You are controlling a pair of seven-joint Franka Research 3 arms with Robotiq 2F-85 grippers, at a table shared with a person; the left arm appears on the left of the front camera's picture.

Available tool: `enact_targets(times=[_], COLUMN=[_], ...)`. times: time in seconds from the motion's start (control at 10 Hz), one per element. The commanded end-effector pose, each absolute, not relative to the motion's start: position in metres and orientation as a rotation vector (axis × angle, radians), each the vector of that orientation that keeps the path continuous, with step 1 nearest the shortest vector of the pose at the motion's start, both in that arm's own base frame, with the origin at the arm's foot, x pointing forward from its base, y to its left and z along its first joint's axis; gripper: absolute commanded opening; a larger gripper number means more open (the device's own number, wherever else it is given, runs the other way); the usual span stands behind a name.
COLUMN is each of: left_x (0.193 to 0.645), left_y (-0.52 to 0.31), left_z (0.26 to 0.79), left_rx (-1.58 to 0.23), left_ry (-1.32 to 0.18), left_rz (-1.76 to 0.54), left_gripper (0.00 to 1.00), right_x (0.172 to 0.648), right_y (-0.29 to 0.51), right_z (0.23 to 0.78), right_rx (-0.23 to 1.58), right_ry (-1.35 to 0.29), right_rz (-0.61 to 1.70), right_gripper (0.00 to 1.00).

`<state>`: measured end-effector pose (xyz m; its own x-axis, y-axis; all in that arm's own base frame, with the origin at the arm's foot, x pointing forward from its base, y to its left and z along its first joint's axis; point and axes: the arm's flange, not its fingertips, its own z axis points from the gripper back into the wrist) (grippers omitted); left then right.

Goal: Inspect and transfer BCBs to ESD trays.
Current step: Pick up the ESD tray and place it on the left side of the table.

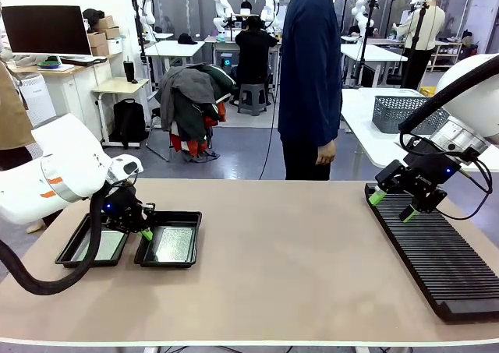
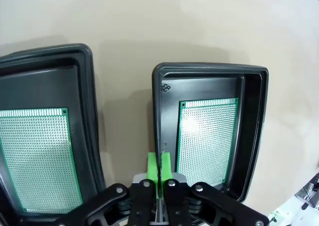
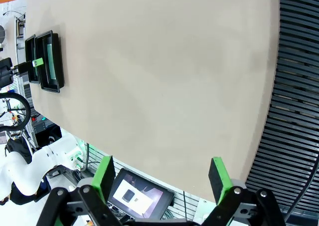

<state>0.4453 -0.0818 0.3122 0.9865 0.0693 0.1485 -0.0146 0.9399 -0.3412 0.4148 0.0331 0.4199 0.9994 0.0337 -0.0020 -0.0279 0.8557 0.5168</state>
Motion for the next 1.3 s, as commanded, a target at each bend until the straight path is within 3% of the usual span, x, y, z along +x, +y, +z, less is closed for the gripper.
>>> enact_targets(times=[0.0,0.4,0.5,1.0,1.1,1.2], left_x=[0.45,0.454,0.449,0.449,0.449,0.45], left_y=[-0.08,-0.088,-0.082,-0.085,-0.093,-0.099], left_z=[0.305,0.306,0.302,0.303,0.309,0.315], left_rx=[-0.303,-0.209,-0.309,-0.282,-0.264,-0.244], left_ry=[-0.154,-0.141,-0.142,-0.138,-0.138,-0.147], left_rz=[0.076,0.11,0.064,0.08,0.067,0.052], left_gripper=[0.03,0.03,0.03,0.03,0.07,0.21], right_x=[0.417,0.417,0.417,0.417,0.417,0.417], right_y=[0.035,0.035,0.035,0.035,0.035,0.035], right_z=[0.418,0.418,0.418,0.418,0.418,0.418], right_rx=[0.538,0.538,0.538,0.538,0.538,0.538], right_ry=[0.002,0.002,0.002,0.002,0.002,0.002], right_rz=[0.008,0.008,0.008,0.008,0.008,0.008], right_gripper=[1.0,1.0,1.0,1.0,1.0,1.0])
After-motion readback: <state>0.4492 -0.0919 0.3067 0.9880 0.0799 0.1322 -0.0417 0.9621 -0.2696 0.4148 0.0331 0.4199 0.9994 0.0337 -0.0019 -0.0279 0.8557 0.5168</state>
